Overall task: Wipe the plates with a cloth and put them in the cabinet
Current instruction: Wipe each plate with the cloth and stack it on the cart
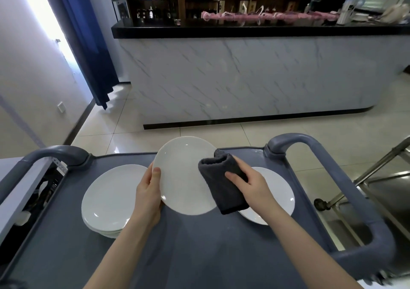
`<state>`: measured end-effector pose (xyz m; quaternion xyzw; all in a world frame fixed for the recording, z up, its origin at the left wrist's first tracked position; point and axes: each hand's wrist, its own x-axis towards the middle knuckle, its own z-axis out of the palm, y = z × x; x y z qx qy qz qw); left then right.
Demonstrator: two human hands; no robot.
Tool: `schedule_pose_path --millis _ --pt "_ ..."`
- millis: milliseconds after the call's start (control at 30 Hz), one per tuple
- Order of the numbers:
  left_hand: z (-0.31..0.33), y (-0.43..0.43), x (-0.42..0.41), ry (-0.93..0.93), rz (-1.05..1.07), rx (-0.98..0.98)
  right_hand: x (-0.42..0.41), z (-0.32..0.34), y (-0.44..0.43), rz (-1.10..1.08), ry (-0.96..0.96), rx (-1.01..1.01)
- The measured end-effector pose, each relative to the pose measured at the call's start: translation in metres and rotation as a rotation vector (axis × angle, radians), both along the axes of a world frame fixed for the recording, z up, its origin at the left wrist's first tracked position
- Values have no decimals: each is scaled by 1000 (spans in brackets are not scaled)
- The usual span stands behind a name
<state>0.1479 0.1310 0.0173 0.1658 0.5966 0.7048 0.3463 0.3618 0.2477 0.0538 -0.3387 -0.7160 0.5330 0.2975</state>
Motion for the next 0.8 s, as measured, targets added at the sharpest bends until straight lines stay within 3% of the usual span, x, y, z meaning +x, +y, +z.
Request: schedule_pose_path --millis 200,433,600,700,800 --pt "7 -5 -1 0 -20 9 0 -16 11 -282 -115 138" --pt "14 -2 7 23 -32 36 -13 -34 -5 -229 -110 -129" --pt "23 -11 2 144 -213 9 -12 -36 5 -347 -46 -242" --pt "27 -17 -2 252 -379 -21 -6 -18 26 -264 -59 -200" --pt "34 -15 -4 319 -493 -38 1 5 42 -17 -162 -107"
